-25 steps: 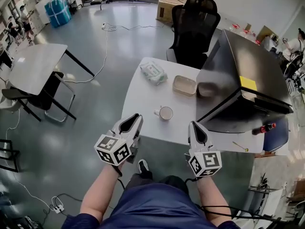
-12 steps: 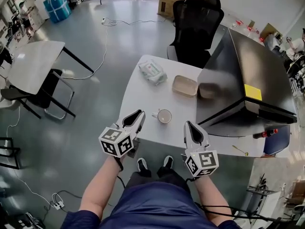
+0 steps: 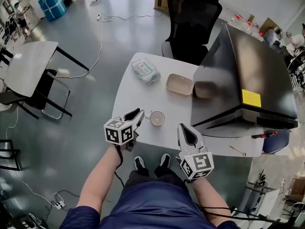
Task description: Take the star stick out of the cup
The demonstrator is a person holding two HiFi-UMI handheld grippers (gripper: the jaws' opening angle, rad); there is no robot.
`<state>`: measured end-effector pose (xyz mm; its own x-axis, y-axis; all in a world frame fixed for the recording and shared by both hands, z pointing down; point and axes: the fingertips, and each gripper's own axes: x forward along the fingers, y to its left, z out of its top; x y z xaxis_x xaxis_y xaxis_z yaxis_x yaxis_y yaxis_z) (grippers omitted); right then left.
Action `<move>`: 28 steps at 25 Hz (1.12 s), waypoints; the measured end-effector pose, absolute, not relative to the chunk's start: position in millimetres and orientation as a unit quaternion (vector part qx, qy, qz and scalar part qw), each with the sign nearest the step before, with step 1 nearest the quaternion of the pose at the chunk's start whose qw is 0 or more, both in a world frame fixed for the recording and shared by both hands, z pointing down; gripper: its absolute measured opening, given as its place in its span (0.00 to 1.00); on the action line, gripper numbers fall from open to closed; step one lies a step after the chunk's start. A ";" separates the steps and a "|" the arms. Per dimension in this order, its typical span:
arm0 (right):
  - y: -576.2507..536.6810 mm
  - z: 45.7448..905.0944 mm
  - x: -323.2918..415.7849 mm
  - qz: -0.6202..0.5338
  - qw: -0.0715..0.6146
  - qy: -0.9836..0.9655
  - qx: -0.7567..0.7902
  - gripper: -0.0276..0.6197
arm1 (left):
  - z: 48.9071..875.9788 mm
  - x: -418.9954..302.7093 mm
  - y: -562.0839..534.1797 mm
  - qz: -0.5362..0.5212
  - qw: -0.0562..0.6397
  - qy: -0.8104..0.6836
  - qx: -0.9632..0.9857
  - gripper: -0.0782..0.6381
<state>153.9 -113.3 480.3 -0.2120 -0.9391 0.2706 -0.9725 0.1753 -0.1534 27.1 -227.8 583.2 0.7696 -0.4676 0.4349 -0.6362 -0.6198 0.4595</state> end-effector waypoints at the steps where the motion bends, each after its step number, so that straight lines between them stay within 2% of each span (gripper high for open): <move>1: -113.3 482.9 154.5 0.149 0.058 -0.764 0.625 0.05 | 590.9 29.2 -231.1 0.143 0.313 -0.309 0.887 0.19; 14: -96.6 495.9 176.4 0.161 0.062 -0.732 0.659 0.05 | 659.9 68.5 -235.2 0.196 0.399 -0.243 0.862 0.19; 24: -79.4 500.2 195.0 0.170 0.050 -0.706 0.686 0.05 | 678.6 81.4 -227.6 0.230 0.424 -0.201 0.852 0.19; 26: -77.5 500.5 197.0 0.171 0.048 -0.703 0.689 0.05 | 677.4 82.6 -228.1 0.229 0.423 -0.198 0.854 0.14; 28: -76.1 500.5 198.3 0.171 0.047 -0.701 0.690 0.05 | 675.2 82.5 -230.5 0.222 0.426 -0.201 0.854 0.12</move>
